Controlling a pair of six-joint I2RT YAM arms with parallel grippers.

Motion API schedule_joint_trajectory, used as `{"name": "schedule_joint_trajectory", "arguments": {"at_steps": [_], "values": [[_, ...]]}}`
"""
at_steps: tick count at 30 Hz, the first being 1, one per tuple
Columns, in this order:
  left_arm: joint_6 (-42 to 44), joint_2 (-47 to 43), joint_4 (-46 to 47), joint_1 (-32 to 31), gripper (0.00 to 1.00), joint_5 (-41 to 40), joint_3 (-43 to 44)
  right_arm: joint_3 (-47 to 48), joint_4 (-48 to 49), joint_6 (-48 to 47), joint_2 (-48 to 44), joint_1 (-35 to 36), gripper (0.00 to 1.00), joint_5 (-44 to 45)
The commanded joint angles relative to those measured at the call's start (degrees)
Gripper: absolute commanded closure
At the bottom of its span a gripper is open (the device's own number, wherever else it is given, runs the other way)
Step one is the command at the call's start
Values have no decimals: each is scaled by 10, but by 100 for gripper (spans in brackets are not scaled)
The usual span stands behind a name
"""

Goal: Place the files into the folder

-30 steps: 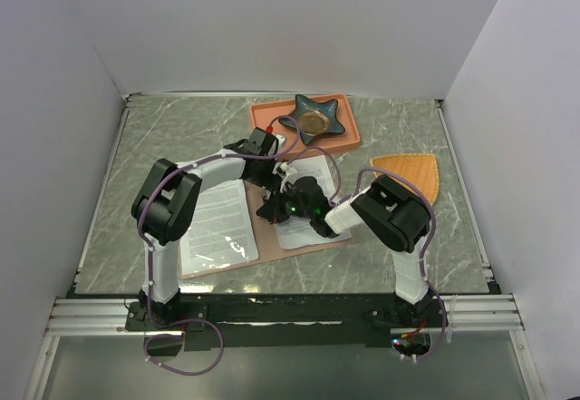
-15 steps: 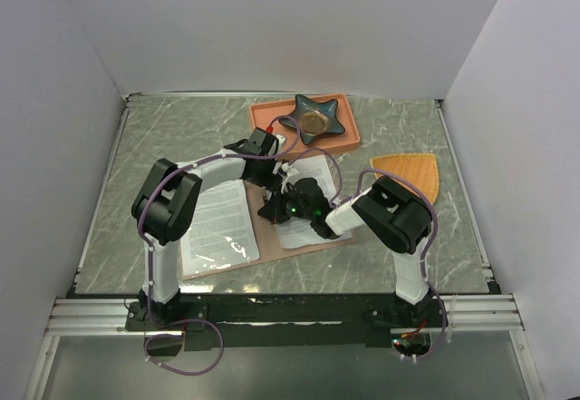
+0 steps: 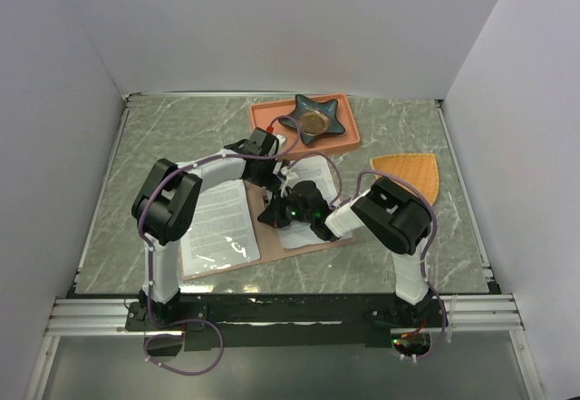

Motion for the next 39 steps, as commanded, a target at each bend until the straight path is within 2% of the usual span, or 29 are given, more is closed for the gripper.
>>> {"name": "schedule_joint_trajectory", "arguments": {"at_steps": [1, 8, 16, 29, 39], "values": [[11, 42, -40, 5, 6, -12, -19, -42, -215, -31, 60, -3, 100, 42], [11, 38, -39, 8, 6, -10, -24, -25, -192, -33, 75, -19, 100, 20], [10, 36, -42, 8, 6, -8, -24, -22, -81, 44, 138, -28, 100, -71], [7, 36, -44, 8, 7, -6, -26, -31, 32, 124, 212, -47, 100, -121], [3, 32, -59, 8, 7, 4, -2, -40, 60, 122, 191, -47, 100, -127]]}}
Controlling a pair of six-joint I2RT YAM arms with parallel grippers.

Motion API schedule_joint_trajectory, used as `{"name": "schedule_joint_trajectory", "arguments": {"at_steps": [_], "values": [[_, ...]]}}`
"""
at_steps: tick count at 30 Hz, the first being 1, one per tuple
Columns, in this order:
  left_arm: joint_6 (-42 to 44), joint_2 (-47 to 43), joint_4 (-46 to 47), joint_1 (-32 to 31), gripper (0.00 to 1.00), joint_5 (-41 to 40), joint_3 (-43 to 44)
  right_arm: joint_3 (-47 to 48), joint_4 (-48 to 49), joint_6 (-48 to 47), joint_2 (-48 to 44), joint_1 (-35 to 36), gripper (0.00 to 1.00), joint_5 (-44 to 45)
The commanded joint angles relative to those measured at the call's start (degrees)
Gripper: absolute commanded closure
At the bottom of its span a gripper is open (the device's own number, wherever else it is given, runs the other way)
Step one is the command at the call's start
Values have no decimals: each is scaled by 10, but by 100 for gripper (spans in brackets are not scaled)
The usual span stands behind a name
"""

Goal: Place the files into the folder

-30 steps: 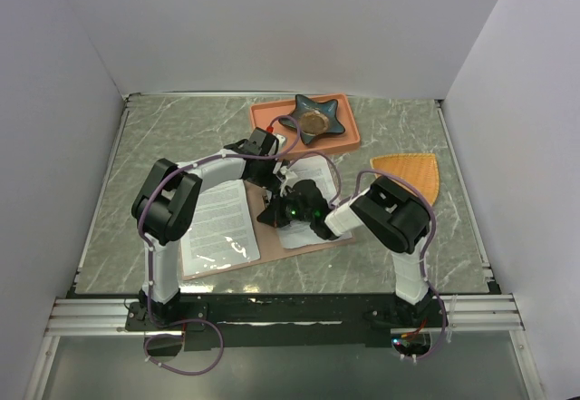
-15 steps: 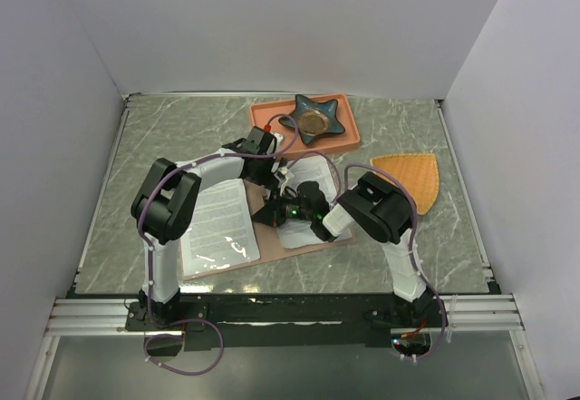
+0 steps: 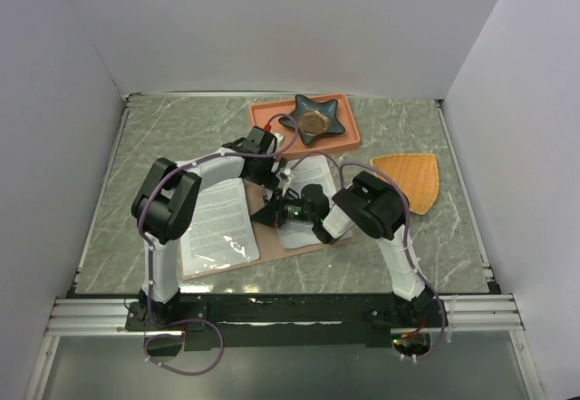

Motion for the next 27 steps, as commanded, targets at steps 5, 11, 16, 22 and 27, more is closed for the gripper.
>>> {"name": "schedule_joint_trajectory", "arguments": {"at_steps": [5, 11, 16, 22, 27], "values": [[7, 26, -93, 0, 6, 23, 32, -27, -237, 21, -8, -14, 99, 38], [13, 18, -124, 5, 4, 32, 88, 7, -274, -13, -77, -12, 91, 44], [15, 10, -165, 8, 3, 47, 164, 48, -364, -54, -139, -9, 84, 54], [16, -12, -188, 14, 2, 55, 204, 89, -441, -83, -185, -6, 81, 68], [23, -52, -211, 47, 1, 61, 224, 169, -642, -149, -216, 4, 79, 165]]}}
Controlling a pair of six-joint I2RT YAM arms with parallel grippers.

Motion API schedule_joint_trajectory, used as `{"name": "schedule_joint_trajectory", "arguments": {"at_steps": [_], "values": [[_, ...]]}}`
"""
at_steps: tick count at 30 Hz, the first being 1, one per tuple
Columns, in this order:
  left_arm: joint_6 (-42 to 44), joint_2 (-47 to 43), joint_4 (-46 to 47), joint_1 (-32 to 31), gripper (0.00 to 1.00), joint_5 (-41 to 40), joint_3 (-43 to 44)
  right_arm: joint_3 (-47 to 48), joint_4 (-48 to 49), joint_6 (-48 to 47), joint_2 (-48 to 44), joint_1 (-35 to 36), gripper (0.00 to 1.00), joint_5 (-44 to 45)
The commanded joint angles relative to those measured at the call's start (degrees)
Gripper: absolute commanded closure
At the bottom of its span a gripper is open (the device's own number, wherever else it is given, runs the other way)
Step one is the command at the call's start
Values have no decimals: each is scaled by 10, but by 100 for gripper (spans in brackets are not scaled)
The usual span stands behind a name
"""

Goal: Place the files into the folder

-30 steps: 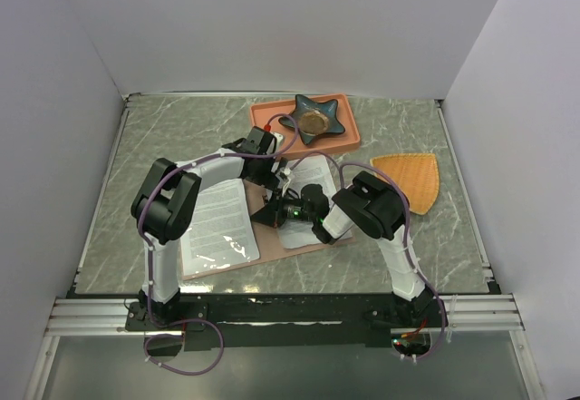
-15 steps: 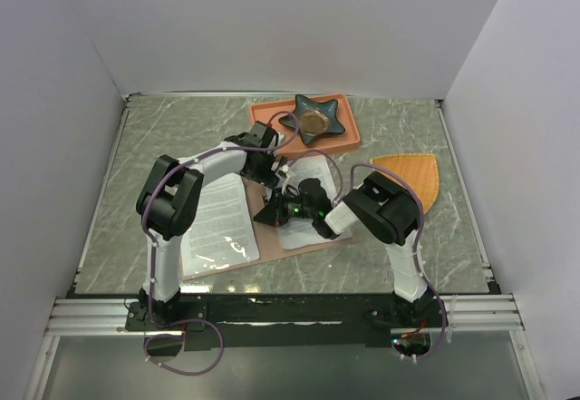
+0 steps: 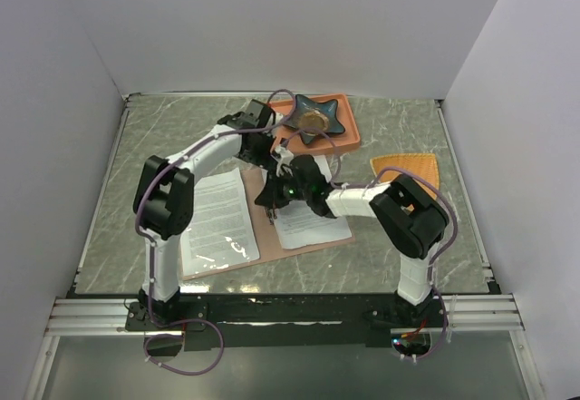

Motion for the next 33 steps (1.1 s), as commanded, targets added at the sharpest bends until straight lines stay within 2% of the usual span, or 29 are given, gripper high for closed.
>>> {"name": "schedule_joint_trajectory", "arguments": {"at_steps": [1, 2, 3, 4, 6, 8, 11, 14, 15, 18, 25, 33], "values": [[6, -92, -30, 38, 1, 38, 42, 89, -268, -80, -31, 14, 76, 147], [6, -103, -42, 52, 1, 44, 41, 110, -325, -90, -33, 19, 69, 172], [8, -113, -46, 81, 4, 64, 31, 115, -349, -98, -41, 27, 67, 199], [11, -137, -51, 98, 4, 76, 21, 119, -364, -109, -44, 31, 65, 240], [22, -166, -48, 149, 4, 117, -29, 129, -406, -110, -48, 36, 58, 266], [39, -212, -45, 185, 4, 148, -69, 141, -430, -103, -45, 42, 47, 302], [94, -268, -53, 255, 4, 215, -140, 155, -459, -95, -42, 52, 42, 334], [141, -315, -63, 333, 4, 282, -196, 212, -523, -73, -18, 67, 41, 375], [152, -324, -67, 369, 4, 299, -220, 229, -545, -64, -1, 73, 42, 413], [194, -344, -82, 425, 4, 347, -259, 287, -599, -45, 24, 91, 42, 432], [247, -360, -89, 490, 3, 395, -329, 312, -587, -52, 40, 106, 48, 407], [285, -369, -83, 522, 4, 408, -375, 312, -579, -51, 80, 106, 44, 392]]}}
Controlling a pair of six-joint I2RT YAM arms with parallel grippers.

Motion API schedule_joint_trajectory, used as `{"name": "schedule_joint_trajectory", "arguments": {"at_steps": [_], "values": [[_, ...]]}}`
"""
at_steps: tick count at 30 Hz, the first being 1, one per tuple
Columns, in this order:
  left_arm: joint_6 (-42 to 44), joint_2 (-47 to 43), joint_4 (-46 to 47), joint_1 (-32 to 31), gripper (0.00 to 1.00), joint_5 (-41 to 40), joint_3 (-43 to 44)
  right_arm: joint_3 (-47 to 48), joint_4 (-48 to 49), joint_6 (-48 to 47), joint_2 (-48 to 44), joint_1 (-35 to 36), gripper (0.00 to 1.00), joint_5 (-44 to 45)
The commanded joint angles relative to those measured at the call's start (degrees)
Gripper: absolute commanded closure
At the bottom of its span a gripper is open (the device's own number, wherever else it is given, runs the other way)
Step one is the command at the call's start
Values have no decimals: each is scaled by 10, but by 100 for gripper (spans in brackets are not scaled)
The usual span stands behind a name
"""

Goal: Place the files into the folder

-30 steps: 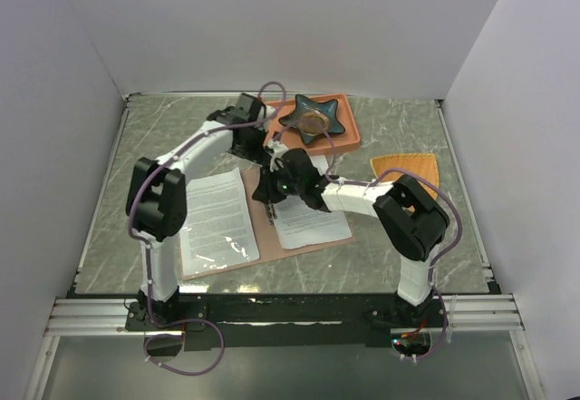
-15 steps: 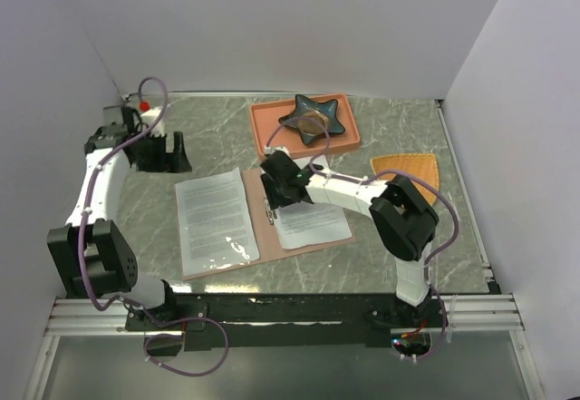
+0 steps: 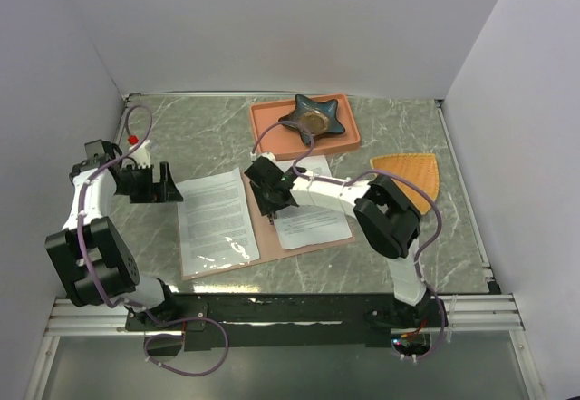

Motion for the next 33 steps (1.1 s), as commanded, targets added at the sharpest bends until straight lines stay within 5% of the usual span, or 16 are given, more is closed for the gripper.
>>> {"name": "schedule_joint_trajectory", "arguments": {"at_steps": [1, 12, 22, 33], "values": [[44, -26, 8, 16, 4, 37, -19, 17, -1, 9, 19, -1, 44, -2], [89, 17, -7, 53, 4, 62, -28, 28, 3, 11, 44, -3, 47, -15], [106, 53, -16, 54, 4, 62, -16, -47, 49, 46, 32, -17, 82, -53], [108, 141, 3, 53, 4, 46, 9, -227, 230, 148, 7, -78, 96, -205]]}}
